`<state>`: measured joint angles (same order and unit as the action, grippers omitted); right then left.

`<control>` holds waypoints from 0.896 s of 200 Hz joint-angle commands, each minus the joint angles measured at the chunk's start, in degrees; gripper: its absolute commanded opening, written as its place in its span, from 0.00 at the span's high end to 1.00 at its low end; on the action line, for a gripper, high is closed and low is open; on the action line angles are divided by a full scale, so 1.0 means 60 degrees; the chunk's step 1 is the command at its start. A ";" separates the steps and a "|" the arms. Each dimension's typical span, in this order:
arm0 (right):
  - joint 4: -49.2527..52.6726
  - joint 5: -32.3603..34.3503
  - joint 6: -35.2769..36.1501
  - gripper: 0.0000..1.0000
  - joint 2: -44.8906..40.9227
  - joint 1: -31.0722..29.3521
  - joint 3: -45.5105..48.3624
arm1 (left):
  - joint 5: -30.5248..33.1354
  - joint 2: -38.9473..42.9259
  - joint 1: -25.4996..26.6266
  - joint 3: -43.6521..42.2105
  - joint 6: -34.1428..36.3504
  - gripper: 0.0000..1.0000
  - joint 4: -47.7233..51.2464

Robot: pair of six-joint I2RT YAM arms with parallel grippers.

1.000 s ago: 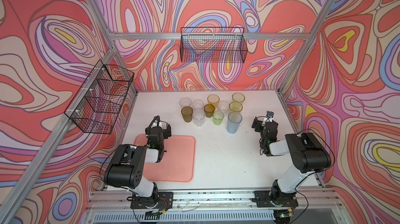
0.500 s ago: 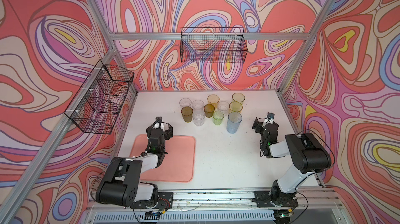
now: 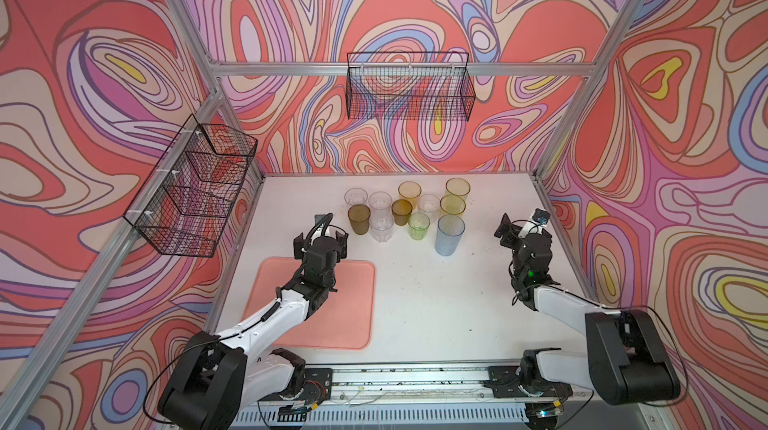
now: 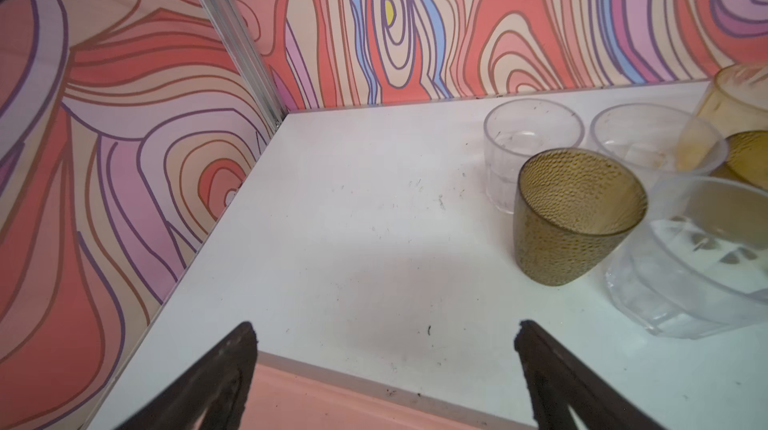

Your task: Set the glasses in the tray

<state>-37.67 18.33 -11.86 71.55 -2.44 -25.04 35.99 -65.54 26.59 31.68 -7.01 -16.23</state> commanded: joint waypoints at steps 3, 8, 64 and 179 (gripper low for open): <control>0.4055 0.0109 -0.1369 0.02 -0.0617 -0.0047 -0.0903 | 0.1176 0.0412 0.0645 0.0887 -0.1607 0.00 0.3083; 0.4565 0.0056 -0.1427 0.02 -0.0644 -0.0034 -0.1130 | 0.1260 0.0416 0.0772 0.1085 -0.1894 0.00 0.3598; 0.7264 -0.0969 -0.2306 0.02 -0.0536 -0.0040 -0.1985 | 0.1092 0.0406 0.1951 0.2040 -0.3640 0.00 0.7258; 1.0005 -0.2792 -0.2878 0.02 -0.1173 -0.0038 -0.2353 | -0.2196 0.1616 0.3156 0.0261 -0.5774 0.01 0.7596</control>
<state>16.40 2.92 -28.10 64.07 -2.44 -37.50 29.98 -54.85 45.19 34.98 -38.24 31.53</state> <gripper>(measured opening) 0.980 0.999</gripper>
